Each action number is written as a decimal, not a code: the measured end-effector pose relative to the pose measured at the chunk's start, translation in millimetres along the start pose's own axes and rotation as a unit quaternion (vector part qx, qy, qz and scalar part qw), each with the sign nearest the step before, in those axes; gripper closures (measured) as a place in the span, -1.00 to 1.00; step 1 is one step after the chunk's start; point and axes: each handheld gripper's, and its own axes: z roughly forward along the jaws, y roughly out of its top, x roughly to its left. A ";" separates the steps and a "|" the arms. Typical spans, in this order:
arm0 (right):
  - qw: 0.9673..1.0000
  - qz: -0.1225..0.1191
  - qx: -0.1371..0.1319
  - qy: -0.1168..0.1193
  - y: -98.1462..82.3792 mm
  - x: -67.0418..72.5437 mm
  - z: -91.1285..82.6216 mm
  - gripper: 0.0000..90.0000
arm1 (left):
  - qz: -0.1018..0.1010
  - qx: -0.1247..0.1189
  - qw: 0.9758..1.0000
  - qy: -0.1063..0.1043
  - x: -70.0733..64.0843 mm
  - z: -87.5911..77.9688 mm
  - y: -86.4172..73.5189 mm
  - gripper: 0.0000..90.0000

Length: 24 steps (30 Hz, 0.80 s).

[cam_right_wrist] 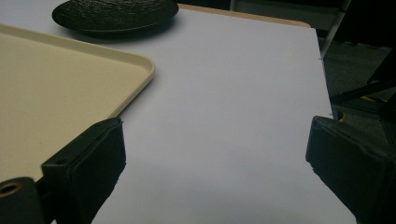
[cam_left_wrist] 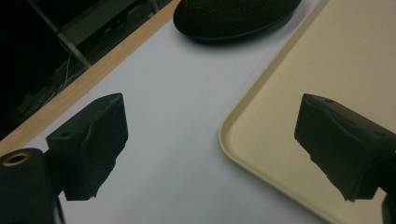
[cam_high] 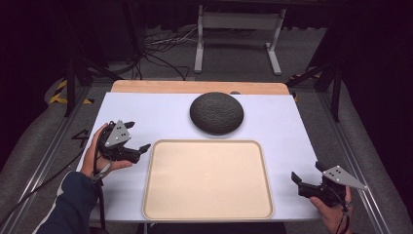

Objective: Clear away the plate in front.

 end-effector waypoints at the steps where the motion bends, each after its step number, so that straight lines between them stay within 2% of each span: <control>1: 1.000 0.000 -0.001 0.002 -0.1 0.1 0.4 -0.88 | 0.001 0.003 1.000 0.002 -0.3 2.1 2.1 -0.76; 2: 1.000 0.000 -0.001 0.002 -0.1 0.1 0.4 -0.88 | 0.012 0.006 1.000 0.007 0.3 5.2 5.3 -0.76; 3: 1.000 0.000 0.000 0.001 0.0 0.0 0.3 -0.88 | 0.012 0.006 1.000 0.007 0.3 5.2 5.3 -0.77; 4: 1.000 0.001 0.000 0.000 -0.1 -0.3 0.3 -0.88 | 0.013 0.008 1.000 -0.004 0.7 11.7 11.6 -0.77; 8: 1.000 0.004 -0.001 0.001 -0.5 -0.9 0.4 -0.88 | 0.036 0.013 0.999 -0.010 -1.1 25.1 26.4 -0.76; 13: 1.000 0.004 0.000 0.001 -0.4 -0.6 0.7 -0.88 | 0.039 0.013 0.999 -0.019 -3.6 40.4 37.8 -0.76; 15: 1.000 0.003 0.001 0.004 -0.6 -0.3 0.9 -0.88 | 0.036 0.012 0.999 -0.030 -6.0 51.3 43.0 -0.76; 20: 1.000 0.004 0.001 0.003 -1.2 -1.1 1.0 -0.88 | 0.059 0.026 0.997 -0.035 -12.1 74.7 53.2 -0.76; 24: 1.000 0.002 0.003 0.004 -2.1 -0.5 2.4 -0.88 | 0.070 0.039 0.996 -0.042 -15.5 92.4 60.7 -0.75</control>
